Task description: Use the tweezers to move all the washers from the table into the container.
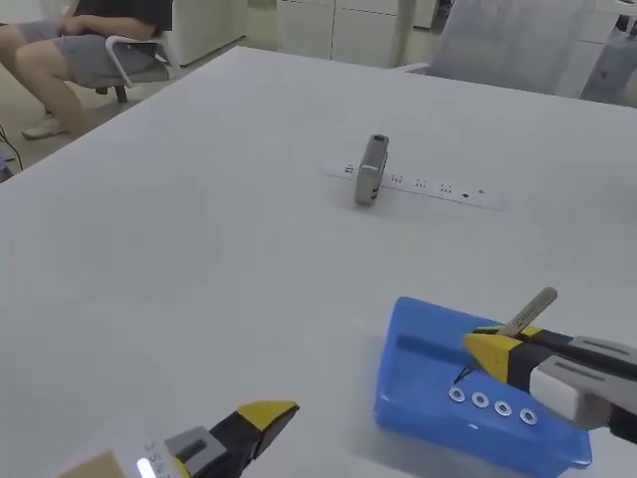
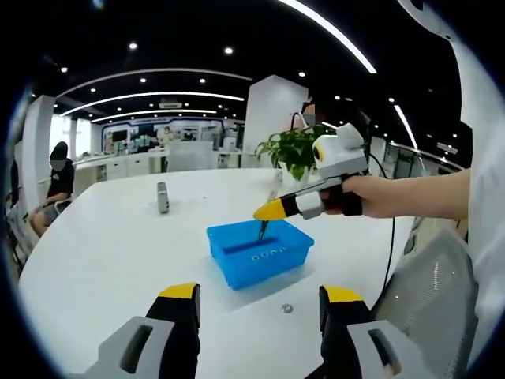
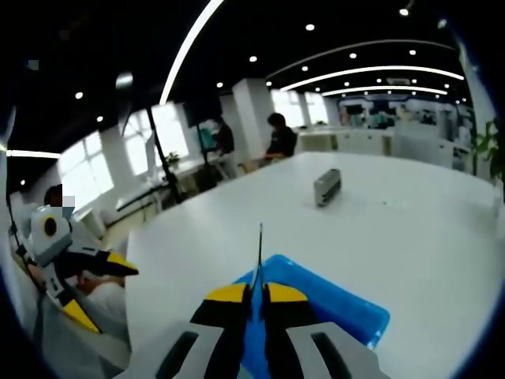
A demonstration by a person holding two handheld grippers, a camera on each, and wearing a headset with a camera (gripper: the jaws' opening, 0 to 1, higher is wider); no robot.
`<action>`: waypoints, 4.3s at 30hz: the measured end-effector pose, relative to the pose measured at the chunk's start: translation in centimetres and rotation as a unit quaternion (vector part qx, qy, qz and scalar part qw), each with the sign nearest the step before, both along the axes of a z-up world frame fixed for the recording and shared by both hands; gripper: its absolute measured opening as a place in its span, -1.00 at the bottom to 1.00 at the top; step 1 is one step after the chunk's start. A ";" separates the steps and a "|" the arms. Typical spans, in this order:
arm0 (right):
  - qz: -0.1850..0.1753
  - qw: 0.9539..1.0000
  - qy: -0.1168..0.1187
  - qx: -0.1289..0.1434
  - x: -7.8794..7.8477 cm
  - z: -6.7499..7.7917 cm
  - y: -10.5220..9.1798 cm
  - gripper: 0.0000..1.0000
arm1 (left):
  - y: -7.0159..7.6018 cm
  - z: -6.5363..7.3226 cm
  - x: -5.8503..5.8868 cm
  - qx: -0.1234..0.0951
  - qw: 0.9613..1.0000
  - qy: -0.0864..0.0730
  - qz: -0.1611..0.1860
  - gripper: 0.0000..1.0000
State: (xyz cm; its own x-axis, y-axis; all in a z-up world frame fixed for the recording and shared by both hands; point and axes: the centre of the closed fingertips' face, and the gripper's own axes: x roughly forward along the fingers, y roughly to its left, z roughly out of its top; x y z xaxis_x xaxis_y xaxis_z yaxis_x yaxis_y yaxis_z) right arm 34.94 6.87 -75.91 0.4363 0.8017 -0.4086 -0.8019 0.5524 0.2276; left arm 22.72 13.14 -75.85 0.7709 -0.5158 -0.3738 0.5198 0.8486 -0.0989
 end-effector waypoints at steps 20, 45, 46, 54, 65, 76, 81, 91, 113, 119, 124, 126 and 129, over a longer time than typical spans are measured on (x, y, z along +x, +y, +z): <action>0.057 0.996 0.067 0.002 -6.7 -3.5 1.3 -0.92 | -0.1 -0.2 -0.1 0.005 1.000 0.001 -0.003 0.19; 0.106 0.991 0.064 -0.048 -9.1 -6.3 1.0 -0.92 | -0.4 -0.4 -0.3 0.010 1.000 0.007 -0.011 0.19; 0.121 0.990 0.045 -0.065 -9.3 -6.3 1.0 -0.92 | -0.5 -0.4 -0.3 0.009 1.000 0.008 -0.013 0.19; 0.198 0.972 -0.052 -0.117 -11.5 -6.2 1.7 -0.92 | 0.1 -0.4 0.0 0.011 1.000 0.009 0.008 0.23; 0.251 0.954 -0.123 -0.108 -11.7 -6.2 1.8 -0.94 | 1.0 -0.9 0.1 0.031 0.999 0.014 0.025 0.23; 0.192 0.976 -0.070 -0.075 -9.7 -6.0 -0.6 -0.94 | 1.1 -1.2 0.2 0.034 0.999 0.022 0.028 0.26; 0.178 0.982 -0.049 -0.051 -8.7 -5.3 -1.2 -0.94 | 1.2 -1.2 0.3 0.025 0.999 0.025 0.028 0.26; 0.180 0.983 -0.012 0.021 -9.3 -3.0 -1.2 -0.94 | 2.3 -1.1 0.4 0.016 0.999 0.023 0.042 0.27; 0.112 0.989 0.017 0.093 -1.3 0.3 0.1 -0.94 | 1.8 -1.5 0.2 0.008 0.999 0.038 0.025 0.27; 0.079 0.991 0.040 0.096 1.0 -1.4 0.3 -0.94 | 1.9 -1.4 0.2 0.006 0.999 0.033 0.025 0.25; 0.064 0.993 0.061 0.083 1.9 -2.9 0.5 -0.94 | 2.4 -1.2 0.4 -0.001 0.999 0.032 0.035 0.25; 0.059 0.993 0.064 0.080 2.0 -3.1 0.7 -0.94 | 2.4 -1.2 0.4 0.000 0.999 0.030 0.037 0.24; 0.045 0.994 0.070 0.077 2.5 -3.6 0.9 -0.94 | 2.4 -1.2 0.4 -0.006 0.999 0.033 0.036 0.24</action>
State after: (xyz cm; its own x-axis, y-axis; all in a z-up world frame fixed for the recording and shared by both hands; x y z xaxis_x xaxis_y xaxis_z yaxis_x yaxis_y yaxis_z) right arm 37.46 7.72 -79.49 0.3081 0.8922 -0.3301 -0.8008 0.4306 0.4164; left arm 23.11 15.50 -77.05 0.7804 -0.4642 -0.4189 0.4491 0.8823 -0.1410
